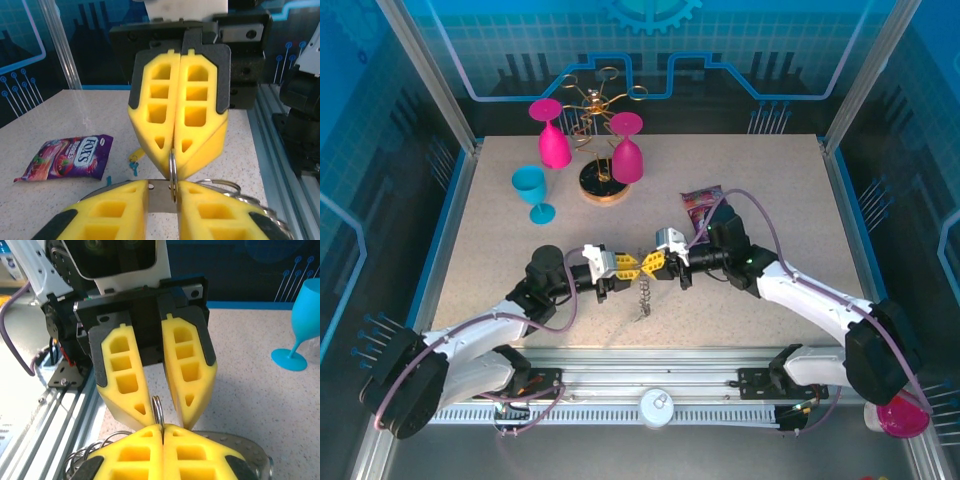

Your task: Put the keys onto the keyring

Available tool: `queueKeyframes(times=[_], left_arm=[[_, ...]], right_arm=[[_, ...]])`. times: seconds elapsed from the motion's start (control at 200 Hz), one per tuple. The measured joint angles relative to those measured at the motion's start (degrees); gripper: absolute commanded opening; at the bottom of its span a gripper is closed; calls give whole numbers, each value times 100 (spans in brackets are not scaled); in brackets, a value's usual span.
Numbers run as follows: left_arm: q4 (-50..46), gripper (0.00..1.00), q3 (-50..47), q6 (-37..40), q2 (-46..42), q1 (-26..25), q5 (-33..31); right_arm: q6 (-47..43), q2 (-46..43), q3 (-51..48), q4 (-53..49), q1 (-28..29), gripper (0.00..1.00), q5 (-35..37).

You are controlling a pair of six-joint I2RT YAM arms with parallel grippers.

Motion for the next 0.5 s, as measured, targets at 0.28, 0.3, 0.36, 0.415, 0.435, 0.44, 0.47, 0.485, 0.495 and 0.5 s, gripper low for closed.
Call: queueKeyframes(times=[0.28,0.3,0.36,0.415,0.435,0.44,0.47,0.485,0.495,0.5], left_arm=[[-1034,20,229,402,-356,-9,-142],[-1071,20,238,415,-356,-9,-142],[-1167,20,243,455,-356,-9,-144],[-1231,20,243,468,-354,-9,-144],[-1259,20,245,474,-354,-9,-144],[-1263,20,245,472,-354,-9,-144],[-1287,20,247,476,-354,-9,-144],[-1300,20,247,476,-354,-9,-144],[-1305,20,247,479,-354,-9,-144],[-1307,20,247,479,-354,-9,-144]], right_arm=[[-1032,162,1128,-1816,238,0,702],[-1102,197,1196,-1939,280,0,785],[-1252,291,1364,-2236,376,0,977],[-1399,389,1519,-2516,466,0,1180],[-1445,424,1569,-2603,496,0,1255],[-1456,431,1578,-2621,503,0,1266],[-1508,474,1646,-2750,544,0,1366],[-1539,494,1676,-2806,566,0,1416],[-1558,507,1698,-2850,579,0,1449],[-1567,514,1707,-2865,584,0,1464]])
